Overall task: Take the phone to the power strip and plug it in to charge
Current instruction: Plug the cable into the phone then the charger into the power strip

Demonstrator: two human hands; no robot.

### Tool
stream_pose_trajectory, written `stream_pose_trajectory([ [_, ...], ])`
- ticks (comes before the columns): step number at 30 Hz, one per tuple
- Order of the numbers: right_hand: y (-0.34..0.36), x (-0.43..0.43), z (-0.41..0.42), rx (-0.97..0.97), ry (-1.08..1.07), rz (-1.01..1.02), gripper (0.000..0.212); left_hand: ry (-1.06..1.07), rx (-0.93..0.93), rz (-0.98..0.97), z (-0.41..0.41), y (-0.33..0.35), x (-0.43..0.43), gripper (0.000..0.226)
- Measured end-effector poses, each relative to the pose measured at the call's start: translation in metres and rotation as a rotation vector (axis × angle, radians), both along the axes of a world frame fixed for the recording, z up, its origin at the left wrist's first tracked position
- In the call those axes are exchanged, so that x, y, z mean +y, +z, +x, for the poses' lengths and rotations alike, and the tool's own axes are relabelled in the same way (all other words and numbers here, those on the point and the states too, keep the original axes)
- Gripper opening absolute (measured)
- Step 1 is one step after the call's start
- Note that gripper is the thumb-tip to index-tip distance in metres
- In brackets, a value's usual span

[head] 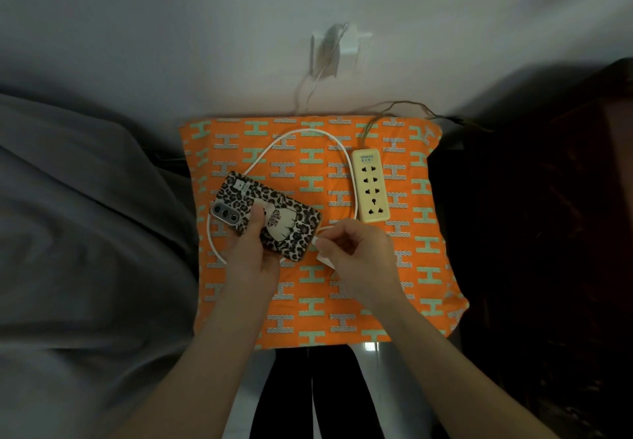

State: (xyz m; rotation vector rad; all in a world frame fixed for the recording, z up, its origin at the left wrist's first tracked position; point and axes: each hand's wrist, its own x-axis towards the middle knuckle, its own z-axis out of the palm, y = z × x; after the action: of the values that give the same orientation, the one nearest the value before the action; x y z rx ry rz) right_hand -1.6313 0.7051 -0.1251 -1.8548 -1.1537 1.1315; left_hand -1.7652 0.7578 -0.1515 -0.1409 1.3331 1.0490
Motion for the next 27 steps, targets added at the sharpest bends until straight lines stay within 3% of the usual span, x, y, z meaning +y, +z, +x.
stream_pose_trajectory([
  [6,-0.001,0.001,0.003,0.011,0.101,0.1,0.008,-0.039,-0.038,-0.044,-0.004,0.001,0.002,0.048],
  [9,-0.009,0.006,0.022,-0.336,0.264,0.192,0.022,-0.096,-0.092,-0.03,-0.027,0.002,0.011,0.035],
  [12,-0.026,0.009,0.039,-0.605,0.121,0.183,0.012,-0.098,-0.143,-0.008,-0.057,0.002,0.018,0.054],
  [14,-0.035,0.011,0.039,-0.537,-0.043,0.055,0.024,-0.22,-0.113,0.017,-0.072,0.001,0.015,0.06],
  [16,-0.042,0.016,0.032,-0.364,-0.065,-0.055,0.032,-0.358,-0.067,0.031,-0.084,-0.005,0.007,0.061],
  [19,-0.044,0.013,0.02,-0.167,0.151,0.032,0.011,-0.399,0.006,0.035,-0.101,-0.018,-0.01,0.059],
  [22,-0.052,0.001,0.018,-0.358,0.338,0.042,0.028,-0.382,0.054,-0.025,-0.117,-0.03,-0.029,0.058],
  [25,-0.061,-0.009,0.022,-0.461,0.316,-0.092,0.051,-0.338,0.048,-0.096,-0.135,-0.042,-0.047,0.054],
  [27,-0.066,-0.012,0.022,-0.492,0.295,-0.143,0.055,-0.308,0.089,-0.11,-0.145,-0.046,-0.056,0.042],
])
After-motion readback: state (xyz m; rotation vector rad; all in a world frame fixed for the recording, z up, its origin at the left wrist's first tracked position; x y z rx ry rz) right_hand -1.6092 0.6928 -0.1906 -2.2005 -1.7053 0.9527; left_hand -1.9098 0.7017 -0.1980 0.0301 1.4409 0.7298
